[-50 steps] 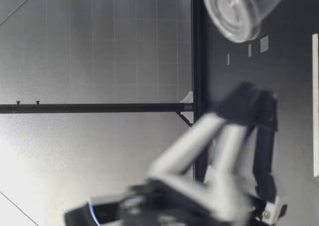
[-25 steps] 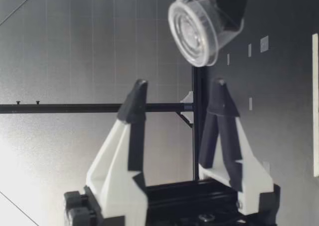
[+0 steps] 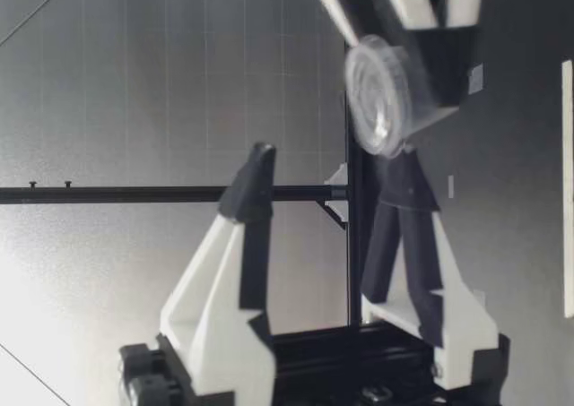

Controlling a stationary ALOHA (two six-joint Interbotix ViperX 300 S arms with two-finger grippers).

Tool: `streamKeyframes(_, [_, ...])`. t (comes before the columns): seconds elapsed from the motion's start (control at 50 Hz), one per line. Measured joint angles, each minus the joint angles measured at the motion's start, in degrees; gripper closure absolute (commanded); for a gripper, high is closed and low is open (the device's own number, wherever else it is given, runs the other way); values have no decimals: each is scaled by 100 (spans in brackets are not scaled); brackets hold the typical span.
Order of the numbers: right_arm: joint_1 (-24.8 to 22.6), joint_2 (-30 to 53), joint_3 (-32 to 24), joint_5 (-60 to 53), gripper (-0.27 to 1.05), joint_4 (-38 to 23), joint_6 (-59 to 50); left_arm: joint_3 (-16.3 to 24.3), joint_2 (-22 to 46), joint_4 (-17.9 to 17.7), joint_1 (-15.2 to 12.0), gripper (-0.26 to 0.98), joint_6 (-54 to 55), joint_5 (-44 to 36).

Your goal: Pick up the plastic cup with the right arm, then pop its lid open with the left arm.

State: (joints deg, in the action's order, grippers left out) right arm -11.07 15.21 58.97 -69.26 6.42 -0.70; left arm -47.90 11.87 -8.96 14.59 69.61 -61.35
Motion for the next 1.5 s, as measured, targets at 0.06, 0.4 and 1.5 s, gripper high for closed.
streamKeyframes(0.06, [-9,18,9,9,43,0,-202,-9,9,9,0,-1,-62,-9])
streamKeyframes(0.4, [-220,352,26,176,43,9,-949,-9,-211,18,0,-1,-1547,0])
streamKeyframes(1.5, [-475,-1107,369,-18,46,149,703,-237,-378,-105,9,-1,-7594,0])
